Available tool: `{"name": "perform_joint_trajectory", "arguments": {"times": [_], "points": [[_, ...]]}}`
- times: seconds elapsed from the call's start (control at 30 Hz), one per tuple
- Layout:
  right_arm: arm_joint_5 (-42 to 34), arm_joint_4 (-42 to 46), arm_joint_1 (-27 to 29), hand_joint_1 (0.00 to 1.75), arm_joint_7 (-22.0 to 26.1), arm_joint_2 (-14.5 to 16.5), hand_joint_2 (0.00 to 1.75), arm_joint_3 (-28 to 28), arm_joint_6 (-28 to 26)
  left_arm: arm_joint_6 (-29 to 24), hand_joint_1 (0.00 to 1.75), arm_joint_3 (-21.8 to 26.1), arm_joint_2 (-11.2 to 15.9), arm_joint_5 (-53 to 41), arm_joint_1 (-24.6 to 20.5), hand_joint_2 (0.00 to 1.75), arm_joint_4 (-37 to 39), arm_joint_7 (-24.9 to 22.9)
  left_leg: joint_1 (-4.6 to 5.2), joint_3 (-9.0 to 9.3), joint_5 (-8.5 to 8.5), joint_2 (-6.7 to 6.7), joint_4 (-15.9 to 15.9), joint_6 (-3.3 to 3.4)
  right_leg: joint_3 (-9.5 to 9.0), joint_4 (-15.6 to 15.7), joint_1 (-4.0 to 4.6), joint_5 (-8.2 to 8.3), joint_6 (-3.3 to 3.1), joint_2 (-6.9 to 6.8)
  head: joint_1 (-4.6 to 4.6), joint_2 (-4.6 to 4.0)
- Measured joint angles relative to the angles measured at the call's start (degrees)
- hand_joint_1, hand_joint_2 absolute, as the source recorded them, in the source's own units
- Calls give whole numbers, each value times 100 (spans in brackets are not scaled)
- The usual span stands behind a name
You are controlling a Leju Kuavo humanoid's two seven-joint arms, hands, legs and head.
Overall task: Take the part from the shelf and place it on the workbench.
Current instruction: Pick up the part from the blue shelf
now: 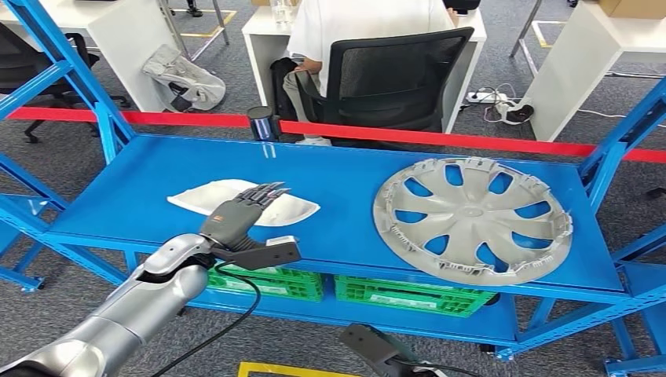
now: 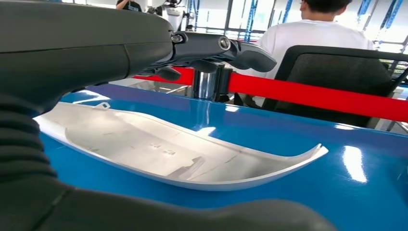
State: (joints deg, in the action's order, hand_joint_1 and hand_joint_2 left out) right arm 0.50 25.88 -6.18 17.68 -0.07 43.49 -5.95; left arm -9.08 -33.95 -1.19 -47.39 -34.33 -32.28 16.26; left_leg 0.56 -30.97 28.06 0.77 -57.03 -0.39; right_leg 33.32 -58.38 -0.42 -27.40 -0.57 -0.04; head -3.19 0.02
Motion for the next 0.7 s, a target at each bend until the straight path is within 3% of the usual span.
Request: {"name": "perform_joint_trajectory", "arguments": {"times": [0.23,0.37,0.43,0.5,0.53,0.57,0.6,0.63,0.7], "points": [[11,0,-3,0,0,10,0,-84,98,-1,0,48,22,32,47,0,-41,4,22,-24,21,1,-42,46,0,3,-17,8,46,0,0,-1],[52,0,-23,0,3,15,0,-103,116,-7,0,78,33,36,58,0,-111,4,-9,19,-42,-13,55,132,13,-25,-19,-18,124,1,0,-1],[78,0,-36,0,4,15,0,-108,118,-14,0,90,33,36,64,0,-152,4,-45,60,-80,-33,116,171,241,-479,-16,-261,155,3,3,-1],[88,0,-38,0,3,15,0,-109,120,-16,0,93,33,36,93,0,-170,4,-51,60,-75,-47,119,186,662,-1253,-23,-567,185,4,5,-2],[90,-1,-35,0,3,15,0,-109,121,-15,0,93,33,36,116,0,-172,4,-55,62,-66,-52,116,182,824,-1515,-34,-612,201,3,5,-2],[93,-1,-32,0,3,14,0,-112,121,-15,0,93,33,36,134,0,-174,4,-62,66,-52,-54,109,168,890,-1571,-47,-539,217,2,5,-1],[98,-2,-32,0,3,13,0,-119,121,-15,0,96,33,36,146,0,-179,4,-76,72,-30,-53,91,144,844,-1400,-64,-361,233,-1,5,-1],[104,-2,-36,0,4,11,0,-129,121,-16,0,102,33,36,151,0,-189,4,-94,79,4,-52,58,112,700,-1045,-86,-122,251,-9,5,-1],[120,-2,-52,0,4,19,0,-148,121,-16,0,131,36,34,151,0,-217,4,-101,59,93,-47,-41,23,405,-385,-101,143,247,-22,9,-1]]}}
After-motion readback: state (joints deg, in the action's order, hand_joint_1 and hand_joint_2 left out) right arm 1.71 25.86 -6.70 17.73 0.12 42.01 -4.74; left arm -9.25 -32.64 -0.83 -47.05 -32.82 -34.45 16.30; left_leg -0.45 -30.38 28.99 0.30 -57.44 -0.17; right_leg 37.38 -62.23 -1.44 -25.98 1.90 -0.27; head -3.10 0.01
